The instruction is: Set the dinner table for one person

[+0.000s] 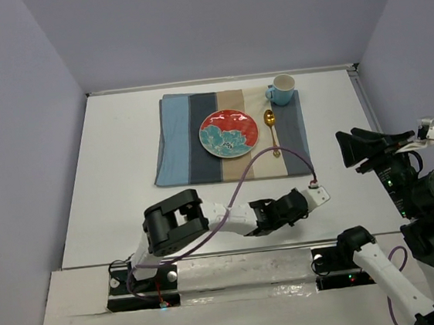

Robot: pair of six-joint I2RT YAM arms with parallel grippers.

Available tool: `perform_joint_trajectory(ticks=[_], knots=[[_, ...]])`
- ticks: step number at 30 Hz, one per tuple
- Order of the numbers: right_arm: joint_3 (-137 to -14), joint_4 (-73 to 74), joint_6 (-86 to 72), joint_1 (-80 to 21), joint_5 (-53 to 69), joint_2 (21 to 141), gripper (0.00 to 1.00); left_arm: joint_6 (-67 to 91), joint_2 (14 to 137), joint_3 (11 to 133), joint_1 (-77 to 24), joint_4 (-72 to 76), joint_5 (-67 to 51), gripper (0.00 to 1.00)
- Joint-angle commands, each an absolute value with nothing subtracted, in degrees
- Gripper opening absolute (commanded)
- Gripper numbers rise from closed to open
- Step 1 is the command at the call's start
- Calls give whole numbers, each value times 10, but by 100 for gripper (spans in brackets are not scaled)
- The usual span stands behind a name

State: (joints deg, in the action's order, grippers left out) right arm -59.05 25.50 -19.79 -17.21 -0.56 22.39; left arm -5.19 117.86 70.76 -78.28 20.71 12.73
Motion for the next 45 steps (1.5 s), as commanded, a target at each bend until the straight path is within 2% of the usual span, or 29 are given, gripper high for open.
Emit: perform_joint_trajectory(ticks=[1, 10, 17, 21, 28, 35, 45], knots=[[-602, 252, -191, -170, -16, 222, 56, -4, 1064, 649, -773, 269, 191, 0], [-581, 251, -195, -170, -25, 222, 56, 97, 889, 496, -670, 287, 191, 0], [-529, 232, -219, -170, 13, 241, 57, 151, 764, 409, -495, 272, 169, 0], [-506, 223, -228, -170, 25, 245, 57, 167, 751, 401, -416, 276, 147, 0], [-471, 208, -237, -170, 48, 251, 57, 170, 810, 445, -322, 264, 120, 0], [-452, 203, -244, -170, 67, 256, 57, 150, 947, 550, -263, 252, 94, 0], [-429, 192, -251, -170, 86, 266, 57, 94, 1116, 735, -240, 132, 169, 0]])
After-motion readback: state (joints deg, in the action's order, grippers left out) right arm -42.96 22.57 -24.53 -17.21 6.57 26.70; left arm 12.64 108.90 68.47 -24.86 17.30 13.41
